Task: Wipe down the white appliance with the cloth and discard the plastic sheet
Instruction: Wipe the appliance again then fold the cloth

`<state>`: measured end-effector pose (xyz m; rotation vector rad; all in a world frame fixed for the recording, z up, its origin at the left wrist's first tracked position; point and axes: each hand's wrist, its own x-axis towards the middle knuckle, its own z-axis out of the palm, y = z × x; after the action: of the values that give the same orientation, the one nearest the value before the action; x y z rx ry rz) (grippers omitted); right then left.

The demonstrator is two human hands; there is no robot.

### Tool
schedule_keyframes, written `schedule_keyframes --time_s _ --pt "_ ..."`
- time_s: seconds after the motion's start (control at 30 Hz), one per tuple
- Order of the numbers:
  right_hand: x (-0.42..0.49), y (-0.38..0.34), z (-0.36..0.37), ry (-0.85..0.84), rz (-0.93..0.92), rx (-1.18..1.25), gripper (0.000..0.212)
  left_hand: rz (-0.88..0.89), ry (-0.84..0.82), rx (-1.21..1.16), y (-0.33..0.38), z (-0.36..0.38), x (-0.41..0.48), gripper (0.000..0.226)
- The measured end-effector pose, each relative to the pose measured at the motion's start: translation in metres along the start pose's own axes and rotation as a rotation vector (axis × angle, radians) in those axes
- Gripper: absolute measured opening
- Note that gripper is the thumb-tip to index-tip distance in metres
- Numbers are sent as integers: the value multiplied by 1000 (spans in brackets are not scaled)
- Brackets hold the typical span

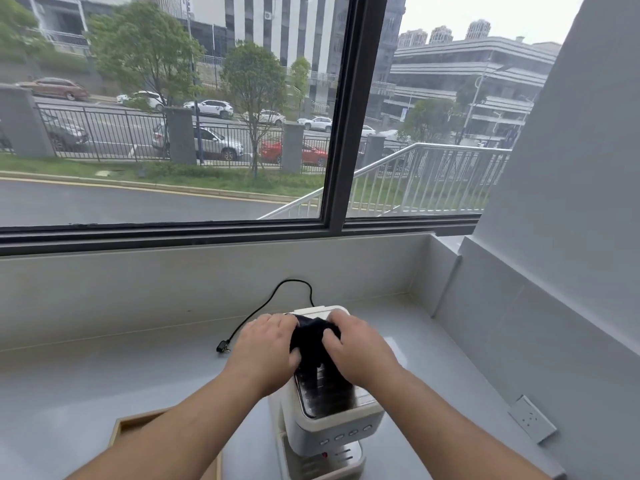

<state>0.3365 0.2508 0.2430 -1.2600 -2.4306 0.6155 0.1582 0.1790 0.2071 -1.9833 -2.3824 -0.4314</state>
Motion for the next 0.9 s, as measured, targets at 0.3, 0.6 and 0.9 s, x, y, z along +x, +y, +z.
schedule_keyframes --time_s 0.3,0.6,0.9 --pt "52 -11 -46 57 21 651 14 -33 114 -239 21 -21 12 121" --pt "89 -16 -62 -78 196 1307 17 -93 232 -458 53 -47 35 105" --pt "104 -20 -51 -287 116 1590 38 -404 214 -508 49 -63 42 99"
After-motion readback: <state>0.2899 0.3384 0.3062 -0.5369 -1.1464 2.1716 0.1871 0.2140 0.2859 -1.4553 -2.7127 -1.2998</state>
